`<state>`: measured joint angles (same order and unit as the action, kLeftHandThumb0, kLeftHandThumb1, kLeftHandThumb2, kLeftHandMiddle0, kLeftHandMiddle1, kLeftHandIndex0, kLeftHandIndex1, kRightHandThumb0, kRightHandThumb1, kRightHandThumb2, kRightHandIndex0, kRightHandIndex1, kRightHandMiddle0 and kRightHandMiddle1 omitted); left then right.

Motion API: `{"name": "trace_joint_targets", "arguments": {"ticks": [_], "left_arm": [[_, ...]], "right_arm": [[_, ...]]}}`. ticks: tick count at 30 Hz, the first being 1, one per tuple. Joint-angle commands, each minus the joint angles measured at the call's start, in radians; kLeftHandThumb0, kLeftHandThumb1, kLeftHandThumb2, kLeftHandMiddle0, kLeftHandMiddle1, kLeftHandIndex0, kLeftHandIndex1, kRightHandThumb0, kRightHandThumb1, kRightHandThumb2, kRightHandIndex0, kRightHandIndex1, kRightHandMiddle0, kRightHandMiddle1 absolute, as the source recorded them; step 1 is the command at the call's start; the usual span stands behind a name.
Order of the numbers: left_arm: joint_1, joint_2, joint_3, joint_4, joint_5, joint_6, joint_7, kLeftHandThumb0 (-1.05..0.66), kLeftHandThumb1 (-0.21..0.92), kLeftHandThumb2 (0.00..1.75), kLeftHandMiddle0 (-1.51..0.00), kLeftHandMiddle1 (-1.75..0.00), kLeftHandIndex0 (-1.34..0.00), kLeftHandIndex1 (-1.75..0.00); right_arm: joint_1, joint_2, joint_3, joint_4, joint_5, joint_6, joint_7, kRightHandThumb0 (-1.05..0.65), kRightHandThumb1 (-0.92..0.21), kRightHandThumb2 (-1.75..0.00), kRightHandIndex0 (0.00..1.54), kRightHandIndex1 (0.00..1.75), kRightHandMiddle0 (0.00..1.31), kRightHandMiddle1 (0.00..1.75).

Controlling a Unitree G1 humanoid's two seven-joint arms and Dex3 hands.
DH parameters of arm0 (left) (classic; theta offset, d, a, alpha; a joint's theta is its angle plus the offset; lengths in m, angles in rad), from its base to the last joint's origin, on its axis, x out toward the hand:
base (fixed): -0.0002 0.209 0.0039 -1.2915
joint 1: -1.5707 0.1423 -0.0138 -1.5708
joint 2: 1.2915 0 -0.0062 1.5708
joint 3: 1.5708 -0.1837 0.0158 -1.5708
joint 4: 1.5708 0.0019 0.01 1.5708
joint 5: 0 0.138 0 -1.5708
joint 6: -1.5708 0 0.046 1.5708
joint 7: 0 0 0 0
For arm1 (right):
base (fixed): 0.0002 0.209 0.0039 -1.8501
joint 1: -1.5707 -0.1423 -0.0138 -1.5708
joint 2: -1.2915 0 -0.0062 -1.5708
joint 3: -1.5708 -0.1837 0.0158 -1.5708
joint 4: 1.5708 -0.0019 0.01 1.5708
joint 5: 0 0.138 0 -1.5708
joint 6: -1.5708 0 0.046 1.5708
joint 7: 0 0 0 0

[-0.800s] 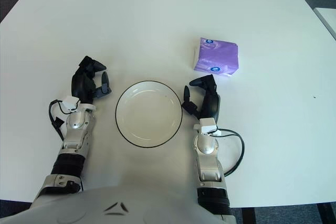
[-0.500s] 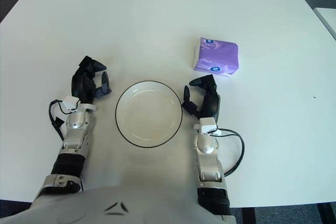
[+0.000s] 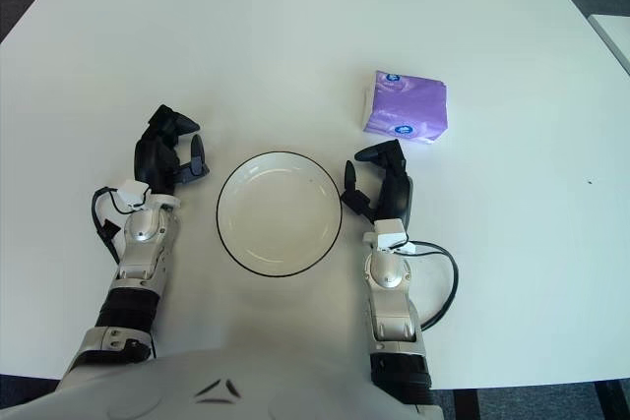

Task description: Put the tissue paper into the plate.

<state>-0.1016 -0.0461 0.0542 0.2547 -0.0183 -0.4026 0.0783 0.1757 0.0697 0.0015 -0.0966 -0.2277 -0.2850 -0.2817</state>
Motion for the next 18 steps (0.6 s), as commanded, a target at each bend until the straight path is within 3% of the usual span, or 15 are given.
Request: {"name": "trace_joint_targets", "arguments": {"ticks": [1,18], "left_arm": [[0.115,-0.011,-0.011,0.088,0.015,0.044,0.001,-0.47,0.36,1.27,-0.95,-1.75,-0.57,-1.75],[0.113,-0.018,-0.01,0.099,0.015,0.032,0.008,-0.47,0.35,1.29,-0.95,-1.75,-0.58,-1.75]], "right_arm": [[0.033,-0.01,-0.005,0.022,-0.006,0.014,0.004,-0.39,-0.62,-0.94,0.53,1.36,0.37,1.75],[-0.018,-0.102,-0.049,0.009,-0.146,-0.176,-0.086,-0.42,-0.53,-1.06,0.68,1.43,0.44,1.75]]}}
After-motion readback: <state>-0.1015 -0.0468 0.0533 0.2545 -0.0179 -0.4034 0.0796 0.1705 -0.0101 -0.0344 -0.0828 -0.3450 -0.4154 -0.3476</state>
